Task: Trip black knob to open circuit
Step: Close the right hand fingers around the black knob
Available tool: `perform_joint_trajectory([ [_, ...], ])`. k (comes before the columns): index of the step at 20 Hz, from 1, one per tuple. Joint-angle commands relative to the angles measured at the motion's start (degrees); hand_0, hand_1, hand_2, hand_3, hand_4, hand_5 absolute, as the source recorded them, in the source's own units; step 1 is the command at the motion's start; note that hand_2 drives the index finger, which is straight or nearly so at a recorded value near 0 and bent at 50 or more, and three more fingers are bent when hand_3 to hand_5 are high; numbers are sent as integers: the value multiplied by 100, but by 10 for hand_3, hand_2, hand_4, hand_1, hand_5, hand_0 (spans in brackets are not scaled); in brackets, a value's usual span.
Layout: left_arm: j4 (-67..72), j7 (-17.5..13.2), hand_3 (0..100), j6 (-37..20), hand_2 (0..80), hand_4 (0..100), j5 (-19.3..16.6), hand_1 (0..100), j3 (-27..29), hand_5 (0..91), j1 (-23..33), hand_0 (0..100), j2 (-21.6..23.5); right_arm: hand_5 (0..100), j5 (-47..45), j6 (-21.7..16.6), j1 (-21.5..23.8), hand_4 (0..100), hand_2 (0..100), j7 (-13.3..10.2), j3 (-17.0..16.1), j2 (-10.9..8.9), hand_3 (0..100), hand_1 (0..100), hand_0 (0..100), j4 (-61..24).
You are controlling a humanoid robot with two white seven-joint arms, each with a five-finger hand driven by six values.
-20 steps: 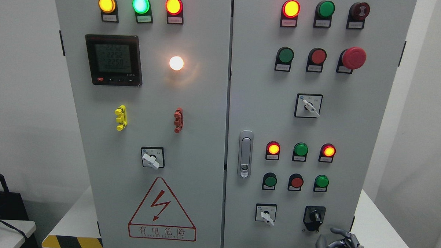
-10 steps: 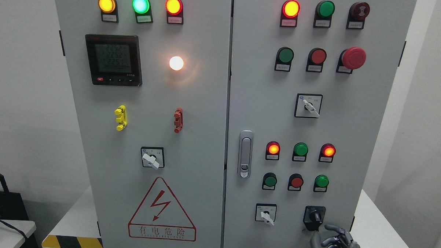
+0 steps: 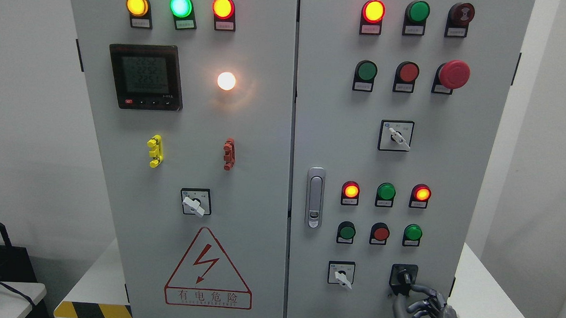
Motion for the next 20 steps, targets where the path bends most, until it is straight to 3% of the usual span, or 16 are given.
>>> perform_joint_trajectory([
  [1,0,1,0,2,0,0,-184,389,0,0,-44,120,0,955,5,1,-35,842,409,-39,-136,8,768,832,407,33],
  [20,0,1,0,2,0,0,-193,389,0,0,-44,120,0,954,57,89,-114,848,437,-83,-118,8,782,820,406,33],
])
